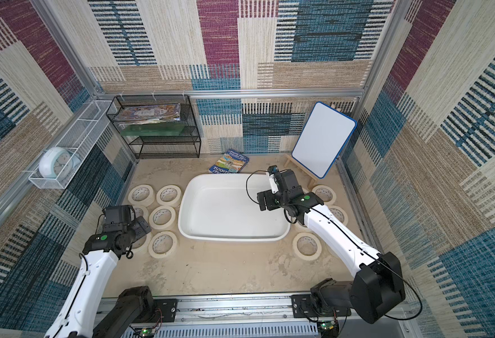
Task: Take out the art tape in the storage box
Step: Reset both arms
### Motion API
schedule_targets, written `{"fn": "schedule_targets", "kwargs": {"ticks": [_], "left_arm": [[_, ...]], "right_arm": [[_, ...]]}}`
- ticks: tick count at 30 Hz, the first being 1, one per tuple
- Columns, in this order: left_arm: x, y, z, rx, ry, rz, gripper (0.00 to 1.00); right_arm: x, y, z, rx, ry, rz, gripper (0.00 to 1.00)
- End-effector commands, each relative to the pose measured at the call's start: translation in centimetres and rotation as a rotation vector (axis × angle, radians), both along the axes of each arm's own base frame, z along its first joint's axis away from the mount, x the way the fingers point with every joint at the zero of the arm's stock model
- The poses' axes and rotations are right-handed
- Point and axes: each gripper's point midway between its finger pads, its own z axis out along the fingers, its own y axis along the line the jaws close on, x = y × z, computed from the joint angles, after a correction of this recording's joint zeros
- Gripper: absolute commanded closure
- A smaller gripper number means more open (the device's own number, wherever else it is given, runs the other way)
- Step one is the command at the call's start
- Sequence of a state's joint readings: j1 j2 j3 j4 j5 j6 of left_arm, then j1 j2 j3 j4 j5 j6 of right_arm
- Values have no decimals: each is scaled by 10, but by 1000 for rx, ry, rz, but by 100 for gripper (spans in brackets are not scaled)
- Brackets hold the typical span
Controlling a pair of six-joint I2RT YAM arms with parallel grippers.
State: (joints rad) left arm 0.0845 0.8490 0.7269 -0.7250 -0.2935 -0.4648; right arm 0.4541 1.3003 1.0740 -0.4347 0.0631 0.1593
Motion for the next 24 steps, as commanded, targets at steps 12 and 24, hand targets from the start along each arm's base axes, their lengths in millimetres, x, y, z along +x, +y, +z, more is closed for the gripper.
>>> {"fn": "schedule_targets", "kwargs": {"ticks": [12, 24], "left_arm": [[104, -59, -8, 216, -275, -459, 1], [159, -81, -47, 270, -323, -654, 0]], "right_arm": [[40, -148, -23, -83, -294, -459, 1], [62, -178, -49, -119, -532, -494, 1]]}}
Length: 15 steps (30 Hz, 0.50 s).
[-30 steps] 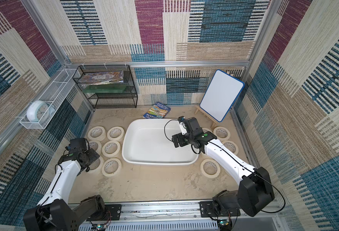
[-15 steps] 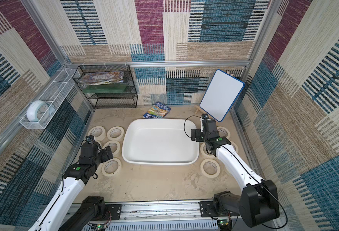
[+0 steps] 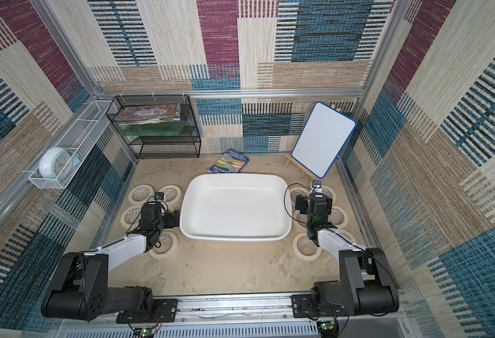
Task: Take out the art tape in the storage box
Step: Reset both arms
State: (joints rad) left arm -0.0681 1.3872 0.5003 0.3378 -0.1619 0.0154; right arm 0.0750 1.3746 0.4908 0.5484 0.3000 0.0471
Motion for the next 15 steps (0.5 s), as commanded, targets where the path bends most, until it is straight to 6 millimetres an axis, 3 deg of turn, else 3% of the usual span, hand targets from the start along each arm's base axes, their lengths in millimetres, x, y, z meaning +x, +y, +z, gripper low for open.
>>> {"fn": "schedule_targets", "kwargs": {"ticks": [1, 5, 10, 15], "left_arm": [[25, -16, 27, -13, -138, -113, 0], [31, -21, 21, -34, -147, -164, 0], [36, -12, 14, -101, -138, -157, 0], [32, -3, 15, -139, -197, -138, 0]], "right_arm": [[20, 1, 29, -42, -164, 29, 1], [25, 2, 14, -25, -123, 61, 1], [-2, -2, 10, -16, -261, 46, 1], [-5, -5, 7, 11, -247, 54, 1]]}}
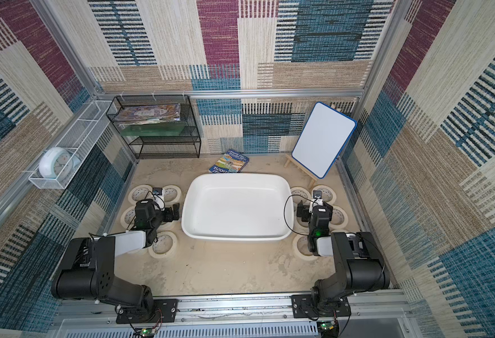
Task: Take out the art tape in the storage box
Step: Reset both arms
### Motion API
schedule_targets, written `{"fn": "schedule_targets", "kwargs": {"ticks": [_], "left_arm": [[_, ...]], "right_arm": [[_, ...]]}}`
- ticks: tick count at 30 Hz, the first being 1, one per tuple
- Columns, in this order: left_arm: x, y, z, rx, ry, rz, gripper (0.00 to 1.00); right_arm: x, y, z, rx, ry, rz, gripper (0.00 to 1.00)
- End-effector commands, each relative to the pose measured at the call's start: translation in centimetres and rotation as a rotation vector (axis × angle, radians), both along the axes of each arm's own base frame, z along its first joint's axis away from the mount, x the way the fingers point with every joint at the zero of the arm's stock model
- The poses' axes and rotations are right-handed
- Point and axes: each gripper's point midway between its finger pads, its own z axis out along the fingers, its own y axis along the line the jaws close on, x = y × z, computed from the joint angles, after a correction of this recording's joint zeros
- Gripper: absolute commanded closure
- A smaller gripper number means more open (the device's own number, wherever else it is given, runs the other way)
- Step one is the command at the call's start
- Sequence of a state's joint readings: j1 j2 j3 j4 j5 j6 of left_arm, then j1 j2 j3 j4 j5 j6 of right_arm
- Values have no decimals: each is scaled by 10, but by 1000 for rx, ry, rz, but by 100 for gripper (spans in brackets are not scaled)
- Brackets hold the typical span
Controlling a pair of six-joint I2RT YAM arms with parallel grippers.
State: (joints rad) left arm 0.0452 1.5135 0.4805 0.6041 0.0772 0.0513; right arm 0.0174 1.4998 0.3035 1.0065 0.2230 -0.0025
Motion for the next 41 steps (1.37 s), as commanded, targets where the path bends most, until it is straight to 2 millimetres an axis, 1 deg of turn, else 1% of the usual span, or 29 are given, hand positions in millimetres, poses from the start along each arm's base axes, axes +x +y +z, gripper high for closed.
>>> {"fn": "schedule_targets", "kwargs": {"ticks": [1, 3, 7, 9, 10, 12, 41], "left_arm": [[7, -5, 14, -41, -85, -25, 0], [5, -4, 11, -42, -89, -19, 0], [6, -3, 11, -46, -89, -16, 0], [7, -3, 10, -48, -87, -15, 1], [6, -3, 10, -47, -84, -15, 0], [7, -3, 10, -48, -84, -13, 1], [6, 0, 11, -26, -91, 16, 0]], "right_arm": [[6, 4, 24, 28, -109, 24, 1], [5, 3, 24, 37, -112, 29, 1], [2, 2, 23, 42, -120, 30, 1], [-2, 2, 20, 40, -135, 27, 1], [-3, 1, 24, 40, -153, 25, 1], [-2, 3, 21, 37, -131, 36, 1], [-1, 2, 22, 36, -132, 33, 1]]}}
